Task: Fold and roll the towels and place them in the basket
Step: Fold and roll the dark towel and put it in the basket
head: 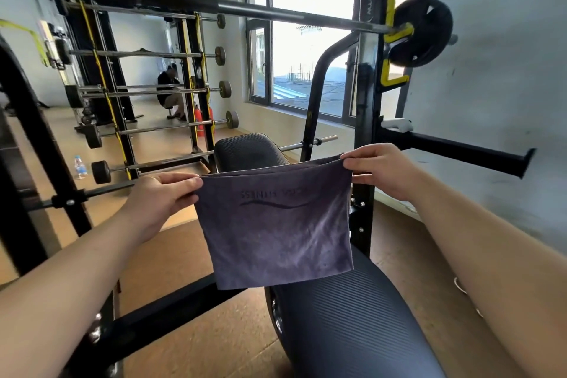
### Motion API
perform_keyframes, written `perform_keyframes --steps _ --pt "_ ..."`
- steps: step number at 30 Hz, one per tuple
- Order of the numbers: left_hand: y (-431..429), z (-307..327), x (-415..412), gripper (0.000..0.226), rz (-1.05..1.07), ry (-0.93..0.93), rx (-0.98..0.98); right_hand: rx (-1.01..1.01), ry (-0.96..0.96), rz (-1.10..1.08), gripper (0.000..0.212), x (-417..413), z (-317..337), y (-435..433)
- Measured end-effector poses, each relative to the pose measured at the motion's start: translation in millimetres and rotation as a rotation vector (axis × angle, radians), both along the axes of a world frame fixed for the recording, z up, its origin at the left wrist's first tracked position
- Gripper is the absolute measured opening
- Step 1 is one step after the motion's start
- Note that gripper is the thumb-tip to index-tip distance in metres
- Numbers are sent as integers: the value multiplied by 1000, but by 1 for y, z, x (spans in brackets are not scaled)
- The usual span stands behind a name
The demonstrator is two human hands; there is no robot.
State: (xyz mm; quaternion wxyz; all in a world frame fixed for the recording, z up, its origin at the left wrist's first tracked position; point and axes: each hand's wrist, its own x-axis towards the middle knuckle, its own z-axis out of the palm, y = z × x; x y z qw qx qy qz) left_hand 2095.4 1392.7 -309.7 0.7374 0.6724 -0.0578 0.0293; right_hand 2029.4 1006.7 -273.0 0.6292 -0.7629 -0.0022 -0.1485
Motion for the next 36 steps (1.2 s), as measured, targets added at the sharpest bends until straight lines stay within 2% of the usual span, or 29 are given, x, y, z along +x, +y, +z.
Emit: perform_keyframes --steps 3,11,15,19,24,27,29,31,34,36 --pt "4 -1 -15 8 -11 4 41 52 -21 -35 11 -16 -3 6" --pt "14 4 -60 14 52 -16 70 -5 -65 -156 3 -56 -22 20" --pt "21 -4 -82 12 69 -65 34 -7 -99 -182 6 -74 -33 32" --pt "30 -20 -101 12 128 -98 84 -20 -107 -197 6 -89 -41 48" --pt "42 -46 -112 20 188 -162 173 1 -90 -150 17 -102 -56 59" --pt "48 -66 -112 21 180 -144 166 -5 -42 -132 21 -109 -70 60" --pt "50 -80 -110 14 153 -103 159 -20 -6 -89 26 -111 -84 59" --pt "52 -94 -109 6 124 -59 141 -83 63 -35 29 -113 -100 59" --pt "55 -117 -106 6 120 -20 125 -175 220 72 30 -117 -124 62" --pt "55 -131 -104 8 131 0 116 -338 310 121 29 -118 -139 64"
